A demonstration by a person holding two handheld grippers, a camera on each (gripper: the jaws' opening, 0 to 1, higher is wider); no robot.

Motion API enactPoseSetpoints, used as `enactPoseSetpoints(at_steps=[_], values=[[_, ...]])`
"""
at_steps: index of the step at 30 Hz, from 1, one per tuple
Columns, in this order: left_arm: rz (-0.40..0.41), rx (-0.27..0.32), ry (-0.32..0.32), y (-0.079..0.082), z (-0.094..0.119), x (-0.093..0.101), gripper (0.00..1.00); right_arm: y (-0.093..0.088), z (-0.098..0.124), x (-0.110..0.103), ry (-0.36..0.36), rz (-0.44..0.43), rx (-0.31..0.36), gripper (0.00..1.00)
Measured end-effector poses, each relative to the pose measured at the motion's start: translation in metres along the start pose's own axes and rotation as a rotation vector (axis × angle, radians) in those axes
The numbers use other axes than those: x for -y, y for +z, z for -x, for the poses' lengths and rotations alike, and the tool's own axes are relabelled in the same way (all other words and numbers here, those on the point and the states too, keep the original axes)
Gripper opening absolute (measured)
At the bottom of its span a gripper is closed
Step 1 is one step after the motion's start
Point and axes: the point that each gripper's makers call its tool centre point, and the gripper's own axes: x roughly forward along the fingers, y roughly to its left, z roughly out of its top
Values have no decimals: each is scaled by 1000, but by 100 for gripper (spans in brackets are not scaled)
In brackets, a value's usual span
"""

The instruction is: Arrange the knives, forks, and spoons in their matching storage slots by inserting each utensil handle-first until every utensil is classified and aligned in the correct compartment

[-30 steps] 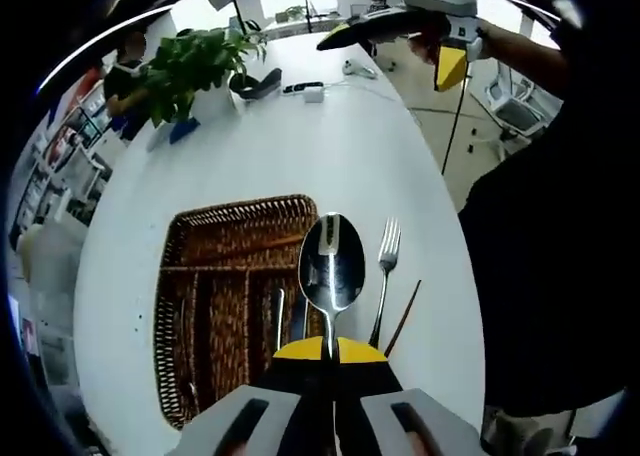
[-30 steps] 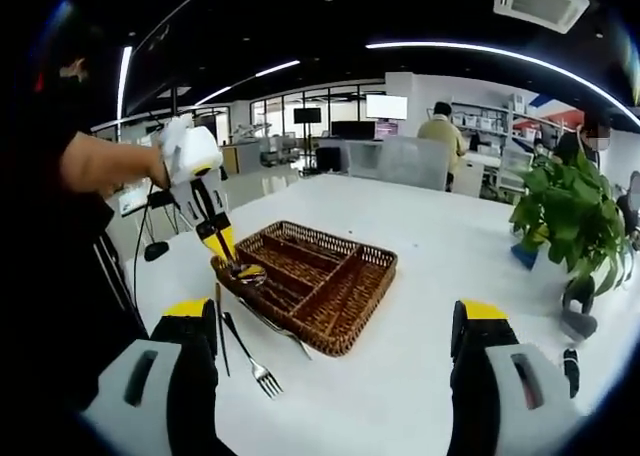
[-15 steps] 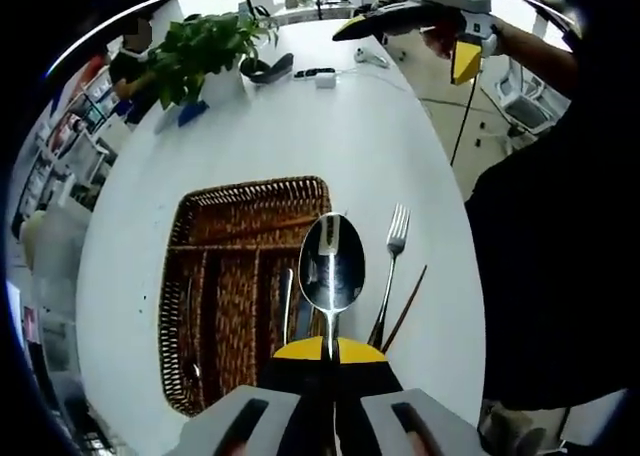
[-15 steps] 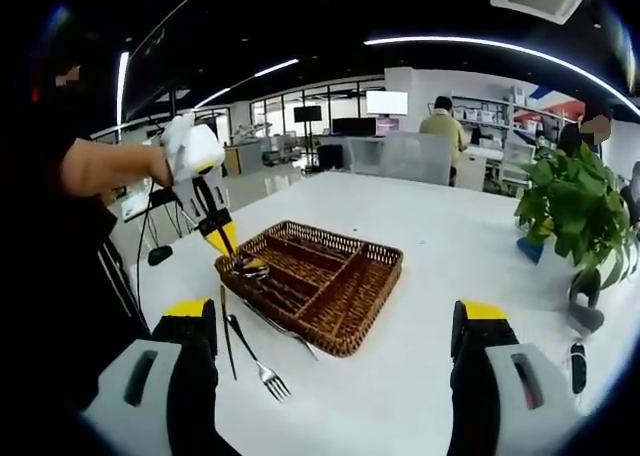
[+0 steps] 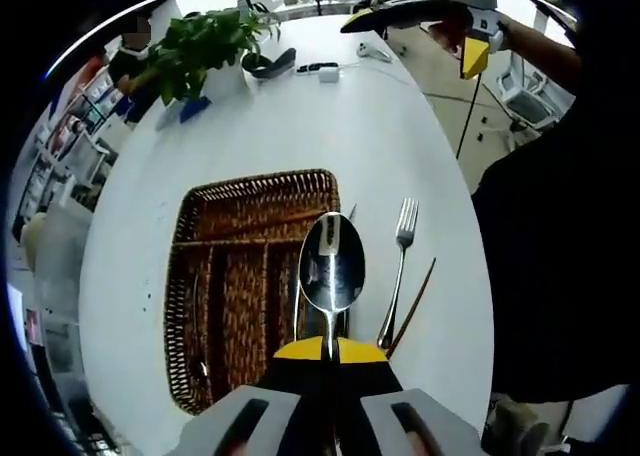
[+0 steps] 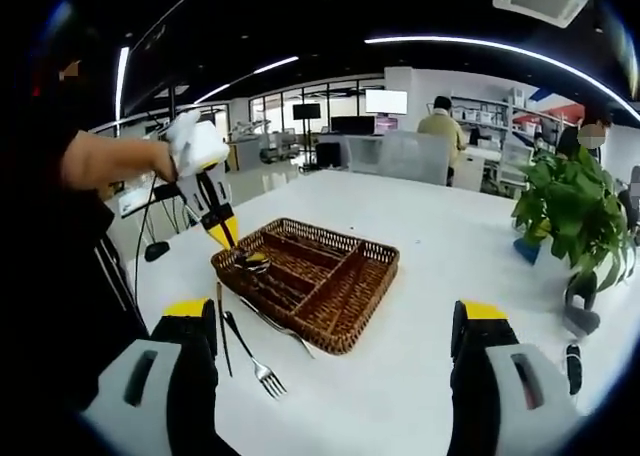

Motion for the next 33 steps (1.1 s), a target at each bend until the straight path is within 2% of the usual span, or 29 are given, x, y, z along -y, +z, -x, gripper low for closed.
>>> enactPoseSetpoints(at_steps=[16,24,33], values=[[-26,-12,38,3,2,-45,0,-6,3,2,-8,-8,-14,100],[-23,0,65,7,2,-74,0,-8,2,4,-6,-20,-19,100],[-16,-9,112,9,2,-115,0,-17,-2,3,7,-42,-31,100]])
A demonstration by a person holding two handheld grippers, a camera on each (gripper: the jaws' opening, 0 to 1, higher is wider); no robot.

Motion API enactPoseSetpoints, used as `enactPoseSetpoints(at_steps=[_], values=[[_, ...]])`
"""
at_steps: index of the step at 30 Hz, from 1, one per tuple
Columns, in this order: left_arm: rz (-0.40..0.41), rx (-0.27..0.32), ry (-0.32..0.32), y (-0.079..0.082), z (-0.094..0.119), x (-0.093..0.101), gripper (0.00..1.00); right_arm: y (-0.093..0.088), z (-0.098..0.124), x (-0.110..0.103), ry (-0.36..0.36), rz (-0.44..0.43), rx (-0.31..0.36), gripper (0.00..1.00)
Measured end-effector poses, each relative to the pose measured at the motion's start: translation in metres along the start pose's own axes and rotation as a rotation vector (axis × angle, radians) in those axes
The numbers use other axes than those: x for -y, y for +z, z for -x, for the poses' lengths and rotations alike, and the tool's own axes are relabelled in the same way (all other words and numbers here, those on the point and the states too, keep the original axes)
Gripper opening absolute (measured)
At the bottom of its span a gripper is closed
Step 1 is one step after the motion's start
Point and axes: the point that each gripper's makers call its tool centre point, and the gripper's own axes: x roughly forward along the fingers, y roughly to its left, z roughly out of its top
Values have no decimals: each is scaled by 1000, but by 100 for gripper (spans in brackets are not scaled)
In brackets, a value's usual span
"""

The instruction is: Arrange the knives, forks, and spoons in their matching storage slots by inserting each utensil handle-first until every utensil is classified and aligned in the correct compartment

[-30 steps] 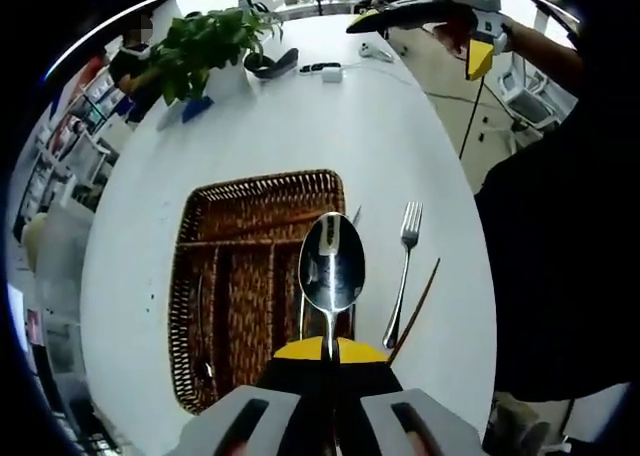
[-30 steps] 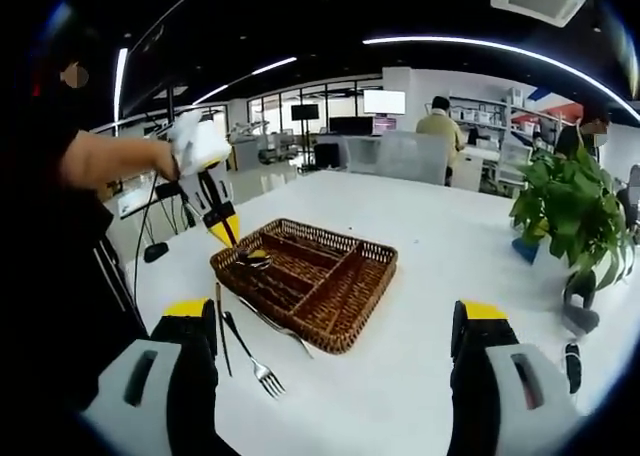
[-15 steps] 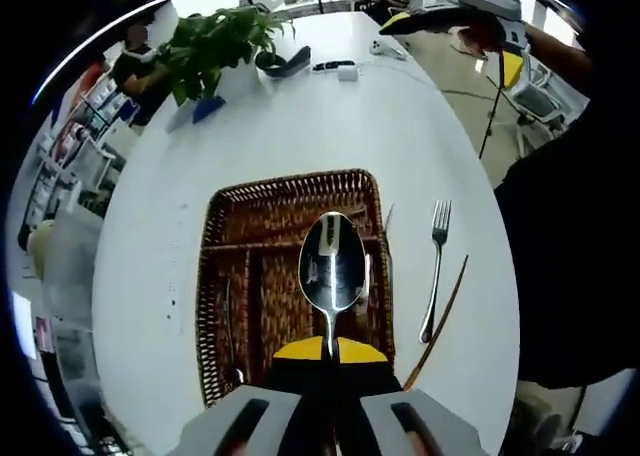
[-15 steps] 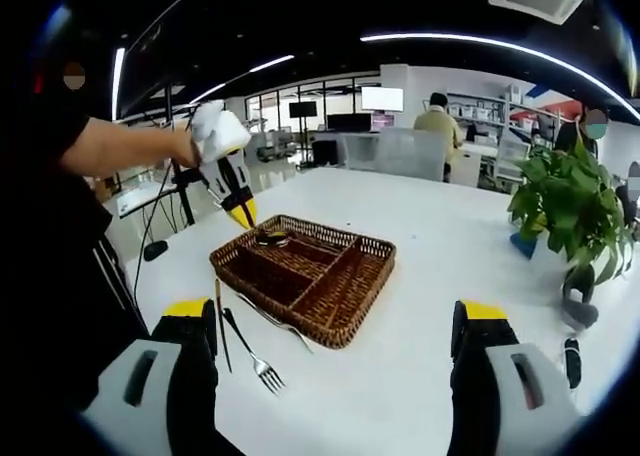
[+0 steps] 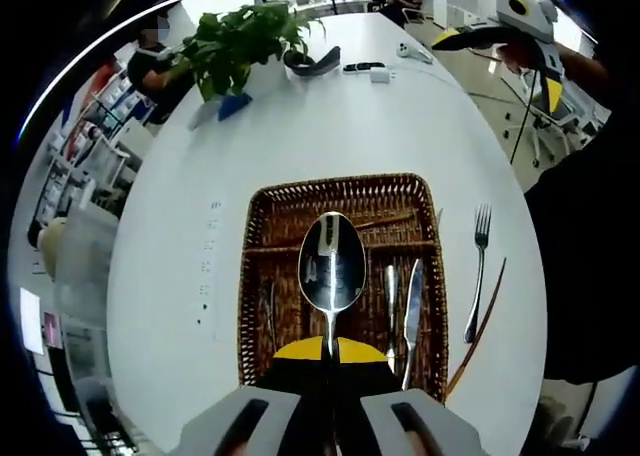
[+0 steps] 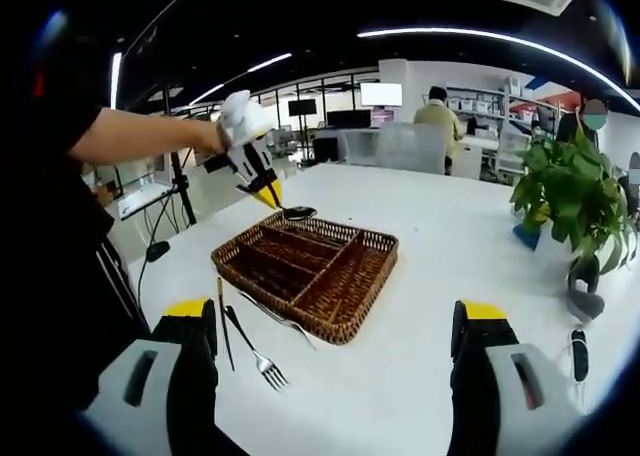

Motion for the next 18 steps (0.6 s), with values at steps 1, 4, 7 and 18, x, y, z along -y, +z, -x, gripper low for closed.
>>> enactPoseSetpoints(at_steps=[1,4,7,18], values=[[-1,-3,5,1,1,-5,0,-1,0,0,1,-4,0,100],[2,-6,12,1,1,-15,0,-3,-2,1,5,-12,-3,100],[13,1,22,3,0,-26,0,-1,-4,5,2,-9,-1,100],[28,4,53,4,-4,-57,0,-6,-10,7,25,-9,-19,100]])
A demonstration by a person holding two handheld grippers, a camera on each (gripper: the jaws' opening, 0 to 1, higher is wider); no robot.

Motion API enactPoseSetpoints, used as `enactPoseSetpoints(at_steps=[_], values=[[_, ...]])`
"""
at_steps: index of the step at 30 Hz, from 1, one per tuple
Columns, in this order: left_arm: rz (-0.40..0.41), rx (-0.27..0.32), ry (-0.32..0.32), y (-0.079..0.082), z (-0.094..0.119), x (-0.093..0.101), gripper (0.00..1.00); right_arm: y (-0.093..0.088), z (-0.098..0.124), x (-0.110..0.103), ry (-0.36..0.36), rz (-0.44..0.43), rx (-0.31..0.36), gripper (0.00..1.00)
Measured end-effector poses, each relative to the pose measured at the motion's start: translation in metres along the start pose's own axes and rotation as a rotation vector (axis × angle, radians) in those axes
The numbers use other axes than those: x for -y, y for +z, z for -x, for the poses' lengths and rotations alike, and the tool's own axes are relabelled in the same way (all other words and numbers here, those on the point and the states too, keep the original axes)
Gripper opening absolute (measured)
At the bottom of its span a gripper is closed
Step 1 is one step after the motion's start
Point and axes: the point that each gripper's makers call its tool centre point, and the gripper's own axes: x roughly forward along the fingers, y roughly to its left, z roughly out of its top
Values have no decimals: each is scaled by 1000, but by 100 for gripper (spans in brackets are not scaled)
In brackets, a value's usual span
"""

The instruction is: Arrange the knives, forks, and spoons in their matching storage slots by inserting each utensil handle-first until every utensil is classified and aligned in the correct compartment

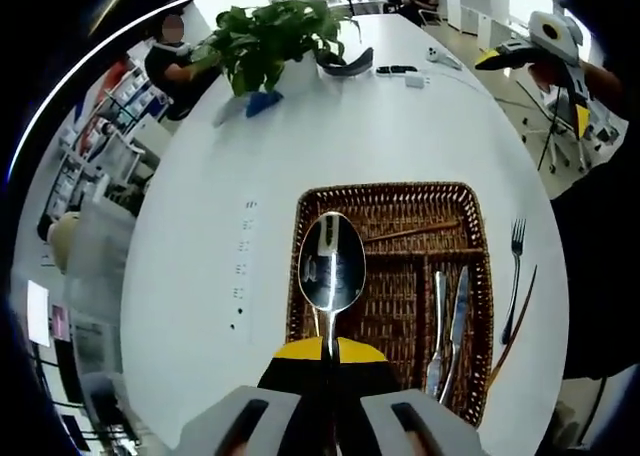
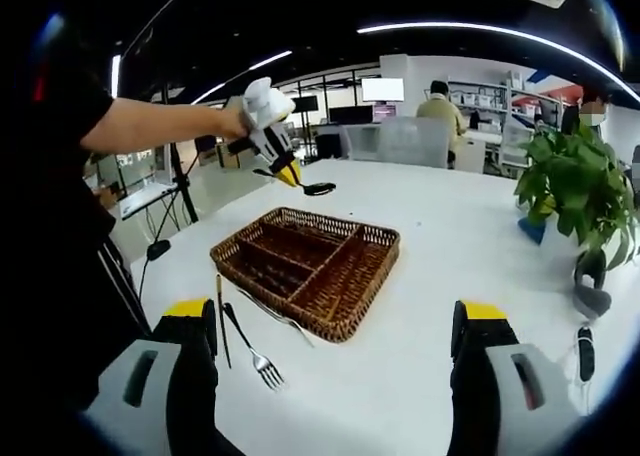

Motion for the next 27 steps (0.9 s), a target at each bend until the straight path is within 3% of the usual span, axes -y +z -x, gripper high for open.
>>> enactPoseSetpoints(at_steps=[14,27], values=[[0,1,7,2,-10,-11,0,1,-2,2,-9,-28,14,100],[11,10,-1,-6,-26,-18,0,3,-1,1,-29,-10,15,99]])
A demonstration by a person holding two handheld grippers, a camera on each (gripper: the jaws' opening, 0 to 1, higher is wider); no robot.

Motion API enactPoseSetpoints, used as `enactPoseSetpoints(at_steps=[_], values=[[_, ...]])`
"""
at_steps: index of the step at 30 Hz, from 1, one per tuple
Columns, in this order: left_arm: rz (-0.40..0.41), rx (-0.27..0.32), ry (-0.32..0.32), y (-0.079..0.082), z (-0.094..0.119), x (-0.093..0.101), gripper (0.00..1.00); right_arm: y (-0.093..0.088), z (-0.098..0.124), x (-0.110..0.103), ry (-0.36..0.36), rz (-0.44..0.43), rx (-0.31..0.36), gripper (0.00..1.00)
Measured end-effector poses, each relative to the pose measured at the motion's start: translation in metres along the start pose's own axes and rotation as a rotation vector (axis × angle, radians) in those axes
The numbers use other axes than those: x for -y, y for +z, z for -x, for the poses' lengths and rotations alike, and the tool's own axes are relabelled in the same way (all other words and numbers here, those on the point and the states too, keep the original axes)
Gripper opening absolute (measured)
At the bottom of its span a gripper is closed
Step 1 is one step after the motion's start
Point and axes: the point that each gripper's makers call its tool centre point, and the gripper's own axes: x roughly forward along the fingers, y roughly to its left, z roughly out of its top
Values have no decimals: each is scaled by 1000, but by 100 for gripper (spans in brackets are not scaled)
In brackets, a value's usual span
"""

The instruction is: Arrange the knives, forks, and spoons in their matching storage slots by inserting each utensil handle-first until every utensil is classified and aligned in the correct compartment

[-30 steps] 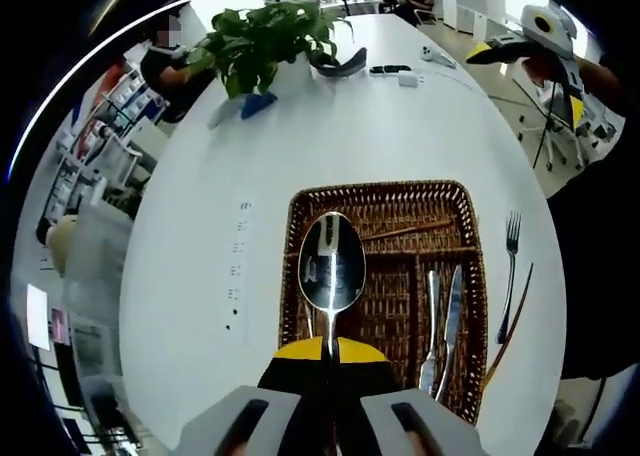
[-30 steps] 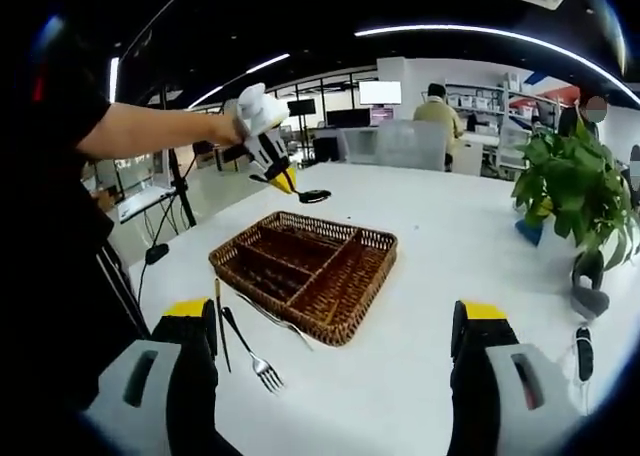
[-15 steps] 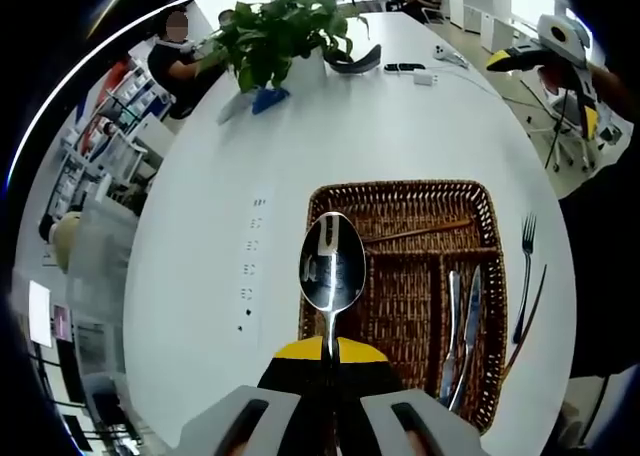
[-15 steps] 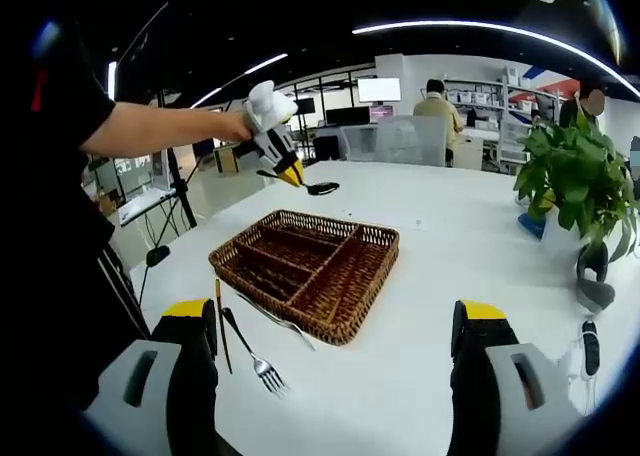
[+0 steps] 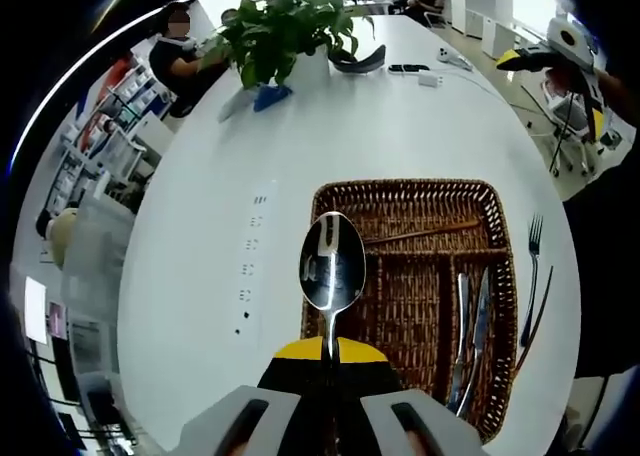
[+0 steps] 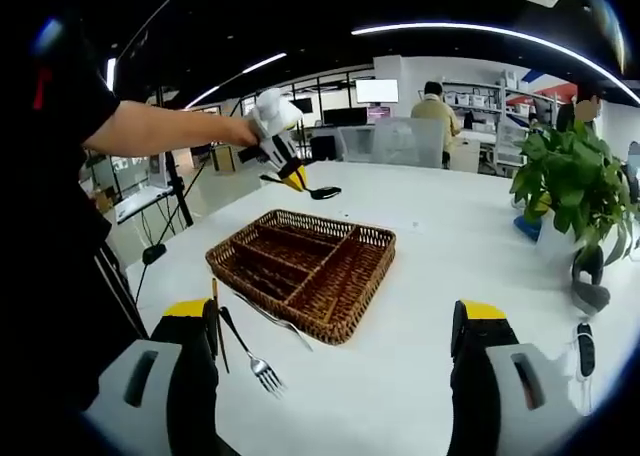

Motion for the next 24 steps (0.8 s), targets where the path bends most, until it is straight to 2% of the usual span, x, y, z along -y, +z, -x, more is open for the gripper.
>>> enactPoseSetpoints(at_steps=[12,24], values=[[19,7,-8,-14,-23,-1,0,6,0,8,-16,15,-14,99],[25,-9,-27,-24,-45,4,0,6,5,13,-31,21,-25,99]])
